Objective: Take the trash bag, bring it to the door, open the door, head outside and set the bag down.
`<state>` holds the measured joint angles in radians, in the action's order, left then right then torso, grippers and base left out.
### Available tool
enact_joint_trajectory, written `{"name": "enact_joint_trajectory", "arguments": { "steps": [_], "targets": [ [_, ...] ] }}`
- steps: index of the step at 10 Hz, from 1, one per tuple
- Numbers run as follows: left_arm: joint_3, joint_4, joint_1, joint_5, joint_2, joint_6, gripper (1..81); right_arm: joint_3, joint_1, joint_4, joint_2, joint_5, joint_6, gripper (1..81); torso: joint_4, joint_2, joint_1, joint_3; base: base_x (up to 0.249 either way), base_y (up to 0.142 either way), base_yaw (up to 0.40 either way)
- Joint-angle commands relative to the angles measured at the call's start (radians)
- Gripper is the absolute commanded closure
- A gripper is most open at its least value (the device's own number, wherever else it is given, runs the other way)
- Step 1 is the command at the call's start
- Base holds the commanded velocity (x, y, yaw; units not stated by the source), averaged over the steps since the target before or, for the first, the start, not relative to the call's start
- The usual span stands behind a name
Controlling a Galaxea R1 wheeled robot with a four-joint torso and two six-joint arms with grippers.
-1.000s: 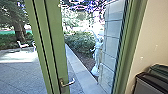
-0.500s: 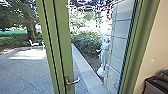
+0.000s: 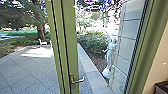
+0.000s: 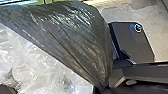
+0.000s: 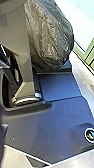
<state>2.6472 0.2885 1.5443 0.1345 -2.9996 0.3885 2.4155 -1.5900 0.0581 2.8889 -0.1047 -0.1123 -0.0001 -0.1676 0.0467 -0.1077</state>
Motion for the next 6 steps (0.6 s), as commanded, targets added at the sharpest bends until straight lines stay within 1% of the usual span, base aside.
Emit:
{"name": "enact_joint_trajectory", "arguments": {
  "steps": [1, 6],
  "targets": [
    [-0.046, -0.014, -0.046, -0.061, 0.028, 0.001, 81.1, -0.03, 0.041, -0.012, -0.032, 0.053, 0.002, 1.0, 0.0, 0.0, 0.0, 0.0, 0.0, 0.0, 0.183],
    [-0.046, -0.005, -0.042, -0.062, 0.06, 0.0, 81.1, -0.003, 0.041, 0.002, -0.084, 0.053, 0.0, 1.0, 0.0, 0.0, 0.0, 0.0, 0.0, 0.0, 0.182]
  ]
}}
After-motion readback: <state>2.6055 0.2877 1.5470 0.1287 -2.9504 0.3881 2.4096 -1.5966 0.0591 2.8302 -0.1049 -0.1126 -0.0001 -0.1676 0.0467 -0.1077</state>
